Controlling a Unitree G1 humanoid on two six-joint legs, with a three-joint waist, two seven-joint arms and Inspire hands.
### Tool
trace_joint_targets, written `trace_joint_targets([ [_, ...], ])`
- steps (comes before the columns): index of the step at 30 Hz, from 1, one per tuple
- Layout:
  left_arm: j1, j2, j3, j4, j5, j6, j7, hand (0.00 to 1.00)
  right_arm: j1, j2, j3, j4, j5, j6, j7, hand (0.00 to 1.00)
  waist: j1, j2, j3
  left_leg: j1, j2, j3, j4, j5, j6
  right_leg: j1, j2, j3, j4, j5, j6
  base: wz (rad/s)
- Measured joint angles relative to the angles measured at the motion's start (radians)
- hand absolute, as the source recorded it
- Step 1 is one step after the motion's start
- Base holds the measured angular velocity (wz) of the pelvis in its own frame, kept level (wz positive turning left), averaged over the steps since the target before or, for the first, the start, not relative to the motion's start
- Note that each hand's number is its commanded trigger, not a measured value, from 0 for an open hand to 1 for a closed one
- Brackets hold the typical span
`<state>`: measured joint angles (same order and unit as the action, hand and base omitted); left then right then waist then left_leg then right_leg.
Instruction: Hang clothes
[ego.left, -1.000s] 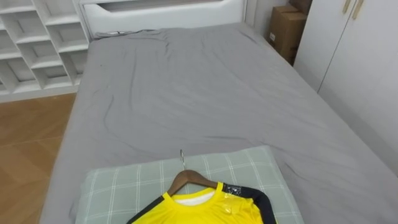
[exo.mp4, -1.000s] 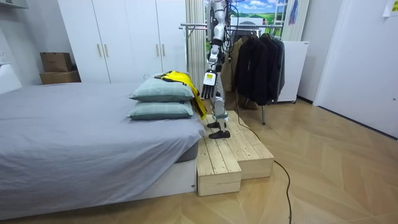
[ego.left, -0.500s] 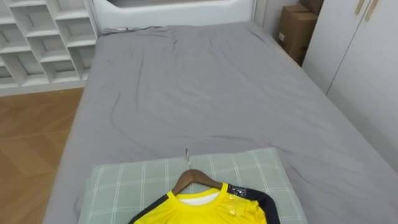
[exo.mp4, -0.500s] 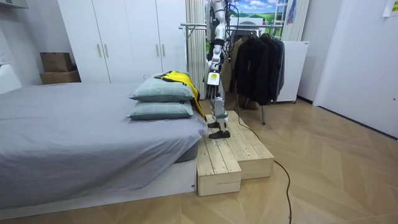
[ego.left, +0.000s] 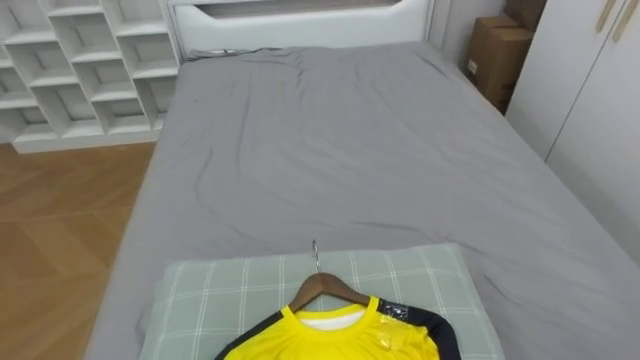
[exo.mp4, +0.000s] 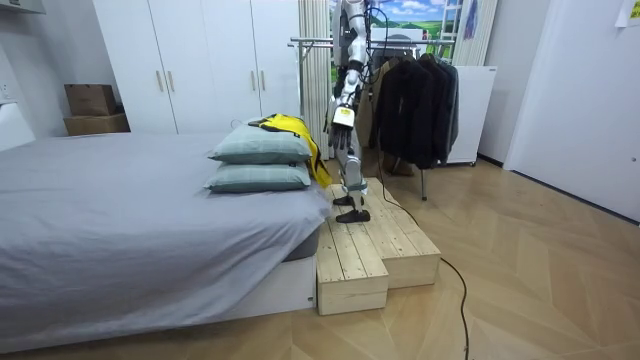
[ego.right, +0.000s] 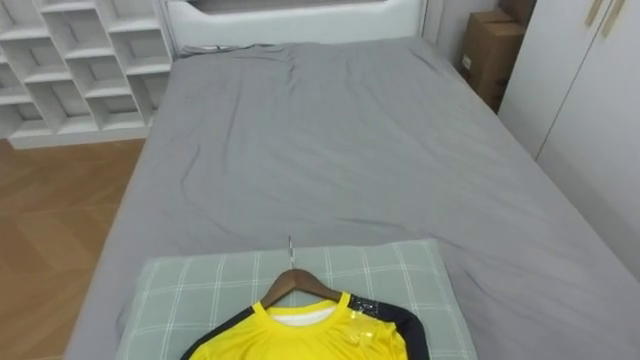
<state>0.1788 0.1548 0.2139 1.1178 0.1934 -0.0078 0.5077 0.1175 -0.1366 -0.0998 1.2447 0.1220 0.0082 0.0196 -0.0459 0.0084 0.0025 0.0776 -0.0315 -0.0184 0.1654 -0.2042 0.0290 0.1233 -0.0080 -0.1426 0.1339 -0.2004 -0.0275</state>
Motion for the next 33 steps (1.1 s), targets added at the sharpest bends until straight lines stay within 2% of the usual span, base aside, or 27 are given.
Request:
trace_joint_targets([
  [5,0.001,0.000,0.004,0.000,0.063,-0.027,0.099,0.00,0.001,-0.016,0.000,0.002,0.003,-0.007,-0.009,0.00,-0.001,0.008,-0.0010,0.004,-0.001,-0.008,0.001,0.000,0.000,0.005,-0.001,-0.007,0.000,-0.001,0.000,0.02],
  [7,0.002,0.000,0.005,-0.016,0.079,-0.031,0.124,0.00,0.002,-0.021,0.000,0.003,0.004,-0.008,-0.012,0.00,-0.001,0.006,-0.0035,0.007,-0.002,-0.012,0.005,0.000,0.000,0.005,-0.001,-0.012,0.000,-0.001,0.000,0.07],
  [10,0.002,0.004,0.005,-0.041,0.114,-0.045,0.158,0.00,-0.002,-0.022,-0.001,0.008,-0.007,-0.008,-0.013,0.00,0.000,0.004,-0.0023,0.005,-0.003,-0.013,0.017,0.000,0.000,0.010,-0.003,-0.015,0.000,-0.002,0.000,0.03],
  [13,0.011,0.004,0.004,-0.108,0.138,-0.047,0.170,0.00,0.000,-0.022,-0.001,0.007,-0.026,-0.008,0.002,0.00,-0.003,0.000,-0.0008,0.007,-0.006,-0.020,0.021,0.000,0.000,0.015,-0.005,-0.015,0.002,-0.008,0.000,0.08],
  [16,0.012,0.004,0.003,-0.194,0.212,-0.053,0.220,0.00,0.000,-0.026,-0.001,0.004,-0.059,-0.009,0.013,0.00,-0.002,0.002,-0.0002,0.001,-0.007,-0.028,0.020,0.000,0.000,0.006,-0.005,-0.022,0.006,-0.008,0.000,0.08],
  [18,0.012,0.007,-0.008,-0.272,0.306,-0.068,0.260,0.00,0.000,-0.030,0.001,0.004,-0.059,-0.012,0.012,0.00,-0.001,-0.001,-0.0015,0.000,-0.008,-0.032,0.015,0.000,0.000,0.004,-0.006,-0.025,0.006,-0.008,0.000,0.04],
  [22,0.012,0.020,-0.057,-0.341,0.425,-0.082,0.306,0.00,0.000,-0.034,0.001,0.005,-0.089,-0.021,0.012,0.00,-0.008,-0.004,-0.0042,0.004,-0.009,-0.032,0.011,0.001,0.000,0.007,-0.006,-0.023,0.004,-0.008,0.001,-0.01],
  [24,0.012,0.021,-0.106,-0.376,0.482,-0.084,0.317,0.00,0.001,-0.034,0.009,0.004,-0.096,-0.021,0.016,0.00,-0.013,-0.004,-0.0043,0.005,-0.009,-0.026,0.012,0.001,0.001,0.006,-0.007,-0.020,0.004,-0.008,0.001,-0.08],
  [27,-0.001,0.021,-0.133,-0.380,0.538,-0.084,0.320,0.00,-0.001,-0.031,0.014,-0.003,-0.091,-0.030,0.017,0.00,-0.033,-0.005,-0.0041,0.003,-0.009,-0.023,0.016,0.001,0.001,0.011,-0.008,-0.020,0.002,-0.008,0.001,-0.02],
  [31,-0.031,0.021,-0.171,-0.400,0.575,-0.085,0.330,0.00,-0.002,-0.031,0.036,-0.004,-0.090,-0.042,0.016,0.00,-0.041,-0.008,-0.0006,0.000,-0.008,-0.014,0.019,0.001,0.001,0.008,-0.007,-0.012,0.003,-0.008,0.001,-0.06],
  [33,-0.050,0.021,-0.184,-0.412,0.612,-0.104,0.342,0.00,-0.006,-0.031,0.039,-0.005,-0.091,-0.044,0.016,0.00,-0.044,-0.010,0.0000,-0.002,-0.008,-0.012,0.021,0.001,0.001,0.005,-0.007,-0.009,0.004,-0.008,0.001,-0.02],
])
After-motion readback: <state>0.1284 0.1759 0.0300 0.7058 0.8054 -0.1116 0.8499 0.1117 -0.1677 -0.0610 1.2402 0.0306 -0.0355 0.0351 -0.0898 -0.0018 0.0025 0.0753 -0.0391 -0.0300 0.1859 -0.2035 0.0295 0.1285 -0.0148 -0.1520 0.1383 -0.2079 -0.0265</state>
